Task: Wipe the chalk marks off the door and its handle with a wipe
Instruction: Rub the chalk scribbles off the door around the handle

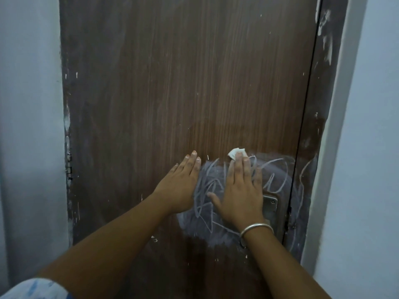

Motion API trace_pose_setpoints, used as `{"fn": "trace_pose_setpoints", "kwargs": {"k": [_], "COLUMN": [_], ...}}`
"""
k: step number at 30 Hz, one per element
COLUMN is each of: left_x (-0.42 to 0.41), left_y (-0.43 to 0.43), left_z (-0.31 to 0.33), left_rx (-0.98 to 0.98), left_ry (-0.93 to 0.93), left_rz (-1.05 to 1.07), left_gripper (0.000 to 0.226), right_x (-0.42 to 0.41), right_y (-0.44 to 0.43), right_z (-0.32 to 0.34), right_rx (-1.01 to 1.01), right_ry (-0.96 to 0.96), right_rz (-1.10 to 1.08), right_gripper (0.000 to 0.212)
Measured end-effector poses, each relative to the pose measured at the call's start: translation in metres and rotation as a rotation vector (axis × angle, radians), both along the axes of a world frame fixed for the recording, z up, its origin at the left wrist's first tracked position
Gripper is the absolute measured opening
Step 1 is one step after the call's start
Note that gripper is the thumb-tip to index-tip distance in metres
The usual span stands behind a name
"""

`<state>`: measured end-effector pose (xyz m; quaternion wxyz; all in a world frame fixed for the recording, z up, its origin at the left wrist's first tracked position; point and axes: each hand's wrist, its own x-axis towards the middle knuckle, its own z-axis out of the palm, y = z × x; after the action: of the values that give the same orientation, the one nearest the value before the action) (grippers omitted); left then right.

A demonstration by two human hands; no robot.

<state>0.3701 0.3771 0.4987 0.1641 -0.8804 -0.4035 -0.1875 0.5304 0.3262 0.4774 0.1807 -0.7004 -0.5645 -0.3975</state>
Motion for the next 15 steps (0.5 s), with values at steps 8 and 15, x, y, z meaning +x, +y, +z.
{"fn": "trace_pose_setpoints", "kwargs": {"k": [8,15], "left_x": [0.010,0.025], "left_y": [-0.005,-0.010], "left_z": [-0.003,-0.002], "left_rx": [-0.019,-0.012], "left_ry": [0.024,0.030], "left_rz": [-0.016,-0.048], "left_gripper": [0.091,0.091], "right_x": [0.021,0.031], "right_y": [-0.018,-0.021], "right_z": [0.006,-0.004], "right_rx": [0.051,-0.013], "right_ry": [0.017,-0.043], "right_rz": [-0.092,-0.039], "right_gripper": [0.099,0.101]}}
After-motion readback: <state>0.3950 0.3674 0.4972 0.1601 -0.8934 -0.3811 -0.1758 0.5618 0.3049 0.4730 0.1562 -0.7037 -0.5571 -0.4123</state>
